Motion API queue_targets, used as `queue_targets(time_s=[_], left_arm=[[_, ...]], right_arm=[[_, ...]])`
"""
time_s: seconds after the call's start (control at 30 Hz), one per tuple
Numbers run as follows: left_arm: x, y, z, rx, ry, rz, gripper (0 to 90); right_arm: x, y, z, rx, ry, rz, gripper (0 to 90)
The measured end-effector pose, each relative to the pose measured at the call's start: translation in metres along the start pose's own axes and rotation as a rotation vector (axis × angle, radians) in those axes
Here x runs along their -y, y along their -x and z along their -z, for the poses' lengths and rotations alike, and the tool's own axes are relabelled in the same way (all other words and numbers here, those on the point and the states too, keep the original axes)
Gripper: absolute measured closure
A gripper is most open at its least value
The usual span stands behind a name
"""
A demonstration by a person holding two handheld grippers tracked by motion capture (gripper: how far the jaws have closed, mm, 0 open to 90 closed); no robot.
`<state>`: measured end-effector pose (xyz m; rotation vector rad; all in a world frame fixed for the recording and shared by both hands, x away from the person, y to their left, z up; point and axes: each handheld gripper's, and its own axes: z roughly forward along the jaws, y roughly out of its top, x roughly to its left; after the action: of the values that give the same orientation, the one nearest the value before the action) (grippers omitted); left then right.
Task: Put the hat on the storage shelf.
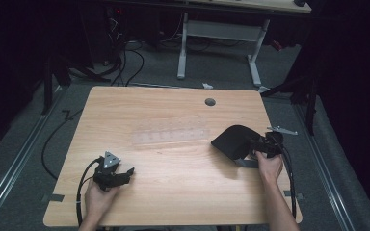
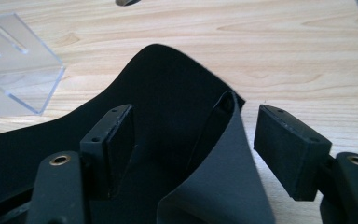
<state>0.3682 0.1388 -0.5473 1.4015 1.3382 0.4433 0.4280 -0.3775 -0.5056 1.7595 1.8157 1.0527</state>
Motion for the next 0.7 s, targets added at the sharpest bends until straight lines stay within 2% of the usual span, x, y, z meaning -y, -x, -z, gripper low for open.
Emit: queue_targets(time_s=[0.13, 0.3, 0.43, 0.6, 0.7], left_arm=[[0.0000, 0.0000, 0.0000, 0.000, 0.001, 0.001, 30.9], [0.0000, 0.0001, 0.0000, 0.000, 0.000, 0.001, 30.9], [0.0000, 0.0000, 0.0000, 0.000, 0.000, 0.001, 30.9], [-0.0003, 0.0001, -0.0006, -0.002, 0.003, 0.005, 30.9], [-0.0004, 0.0001, -0.0007, -0.002, 0.003, 0.006, 30.8]], right_arm=[[0.0022, 0.0033, -0.0060, -0.002, -0.027, -0.018, 35.6], [0.0037, 0.0002, -0.0078, -0.011, -0.046, 0.004, 44.9], [0.0053, 0.0044, -0.0051, -0.038, -0.043, -0.022, 51.0], [0.0074, 0.0034, -0.0024, -0.035, -0.064, 0.003, 53.7], [0.0074, 0.0000, 0.0005, -0.028, -0.052, 0.019, 56.7]])
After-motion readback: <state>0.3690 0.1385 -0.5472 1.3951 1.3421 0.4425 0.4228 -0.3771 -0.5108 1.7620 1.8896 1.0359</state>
